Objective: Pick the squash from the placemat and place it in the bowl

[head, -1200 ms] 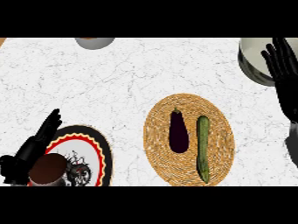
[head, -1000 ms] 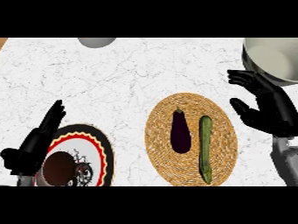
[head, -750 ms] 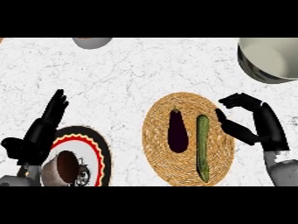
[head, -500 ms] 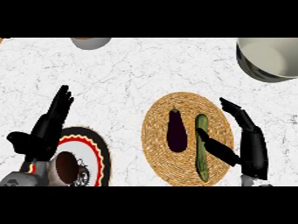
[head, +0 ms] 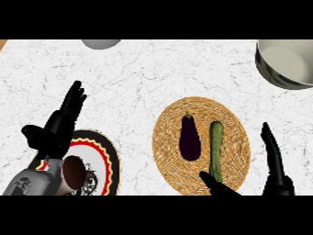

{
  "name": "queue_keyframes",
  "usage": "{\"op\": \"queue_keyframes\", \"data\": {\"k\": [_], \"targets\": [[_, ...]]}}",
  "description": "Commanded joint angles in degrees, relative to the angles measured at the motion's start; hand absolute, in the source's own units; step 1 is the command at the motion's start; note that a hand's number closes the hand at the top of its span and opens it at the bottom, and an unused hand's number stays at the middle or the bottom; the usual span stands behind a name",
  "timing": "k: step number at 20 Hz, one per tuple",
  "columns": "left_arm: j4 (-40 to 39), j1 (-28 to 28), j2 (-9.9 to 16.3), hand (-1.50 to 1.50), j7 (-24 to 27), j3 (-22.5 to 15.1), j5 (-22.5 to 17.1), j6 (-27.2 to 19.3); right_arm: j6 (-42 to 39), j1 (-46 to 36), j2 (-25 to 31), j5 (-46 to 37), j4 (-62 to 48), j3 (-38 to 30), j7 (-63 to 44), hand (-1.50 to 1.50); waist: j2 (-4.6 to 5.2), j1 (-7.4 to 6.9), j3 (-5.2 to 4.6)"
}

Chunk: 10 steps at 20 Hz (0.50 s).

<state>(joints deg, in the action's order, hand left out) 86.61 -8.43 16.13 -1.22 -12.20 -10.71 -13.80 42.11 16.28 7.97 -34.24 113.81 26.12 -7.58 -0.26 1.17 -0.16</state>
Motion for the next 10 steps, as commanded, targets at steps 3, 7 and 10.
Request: {"op": "queue_keyframes", "data": {"k": [3, 7, 10], "targets": [[0.5, -1.5, -1.8, 0.0, -1.4, -1.8, 2.4, -0.9, -12.2, -0.9, -0.6, -14.3, 12.1, -1.7, -24.6, -1.5, 0.23, -0.86, -0.03], [0.4, 0.1, -2.6, 0.0, -0.5, -2.0, 2.4, -0.2, -22.1, -4.5, -2.9, -15.4, 14.2, -0.6, -35.8, -1.5, 0.29, -1.35, 0.03], [2.5, -1.4, -2.1, 0.0, -3.9, -1.2, 3.2, -1.4, -29.3, -8.0, -1.0, -11.8, 13.9, -5.6, -42.1, -1.5, 0.3, -1.5, 0.1]]}}
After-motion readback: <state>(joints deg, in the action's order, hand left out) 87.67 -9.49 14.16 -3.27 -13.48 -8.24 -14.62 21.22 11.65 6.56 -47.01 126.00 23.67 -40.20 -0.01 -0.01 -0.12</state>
